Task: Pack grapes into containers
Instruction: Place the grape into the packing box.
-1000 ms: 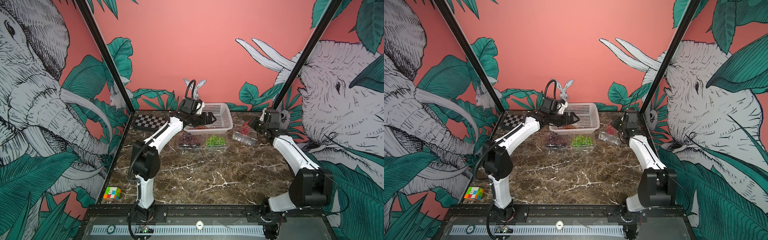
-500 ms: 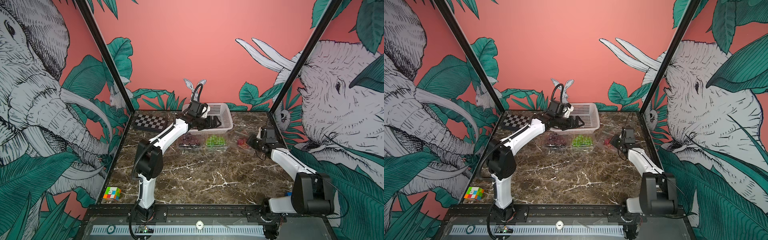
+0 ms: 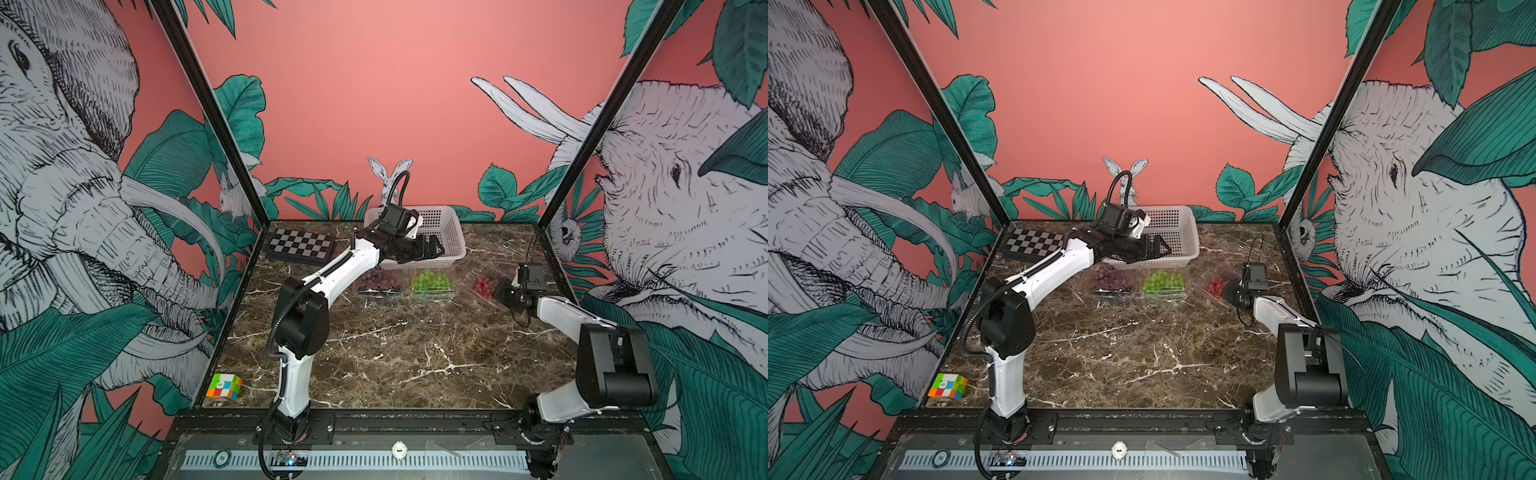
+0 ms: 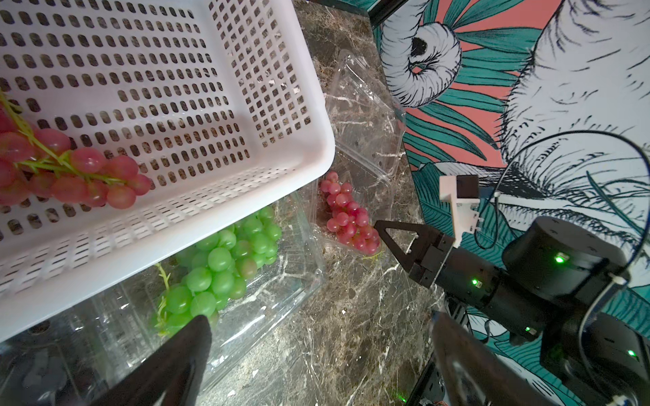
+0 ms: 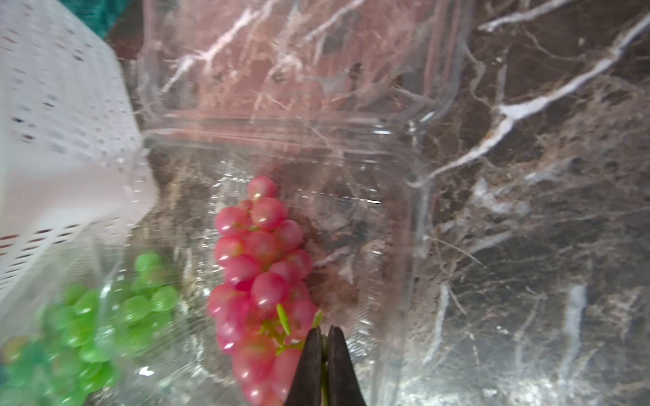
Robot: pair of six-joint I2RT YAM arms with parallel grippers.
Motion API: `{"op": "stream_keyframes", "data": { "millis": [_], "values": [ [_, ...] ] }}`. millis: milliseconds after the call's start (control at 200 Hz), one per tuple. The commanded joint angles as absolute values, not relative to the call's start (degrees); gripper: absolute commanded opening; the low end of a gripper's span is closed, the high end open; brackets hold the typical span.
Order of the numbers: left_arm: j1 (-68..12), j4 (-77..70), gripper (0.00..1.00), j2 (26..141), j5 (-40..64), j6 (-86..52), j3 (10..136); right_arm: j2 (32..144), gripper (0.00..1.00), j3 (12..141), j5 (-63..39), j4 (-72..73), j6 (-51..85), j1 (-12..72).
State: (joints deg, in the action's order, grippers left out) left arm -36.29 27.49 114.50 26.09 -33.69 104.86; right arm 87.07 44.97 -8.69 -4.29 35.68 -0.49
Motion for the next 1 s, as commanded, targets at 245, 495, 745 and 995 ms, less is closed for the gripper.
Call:
{"op": "stream_keyframes", "data": {
  "millis": [245, 495, 745, 995],
  "values": [
    [-36.7, 27.6, 0.99, 114.7, 26.4, -34.3, 106.1, 89.9, 0.00, 48.5, -0.8, -7.3, 33.4, -1.1],
    [-36.7, 28.2, 0.99, 115.6, 26.4, -34.2, 106.8, 90.8, 0.09, 47.7, 0.4, -5.6, 34.3, -1.1],
    [-36.7, 29.0, 0.99, 116.2, 25.8, -33.7, 107.7, 87.6, 0.26, 49.2, -1.0, -6.3, 33.5, -1.1],
    [-36.7, 29.6, 0.99, 116.6, 25.4, -33.5, 109.0, 83.0, 0.50, 50.5, -0.8, -8.4, 31.5, -1.1]
  ]
}}
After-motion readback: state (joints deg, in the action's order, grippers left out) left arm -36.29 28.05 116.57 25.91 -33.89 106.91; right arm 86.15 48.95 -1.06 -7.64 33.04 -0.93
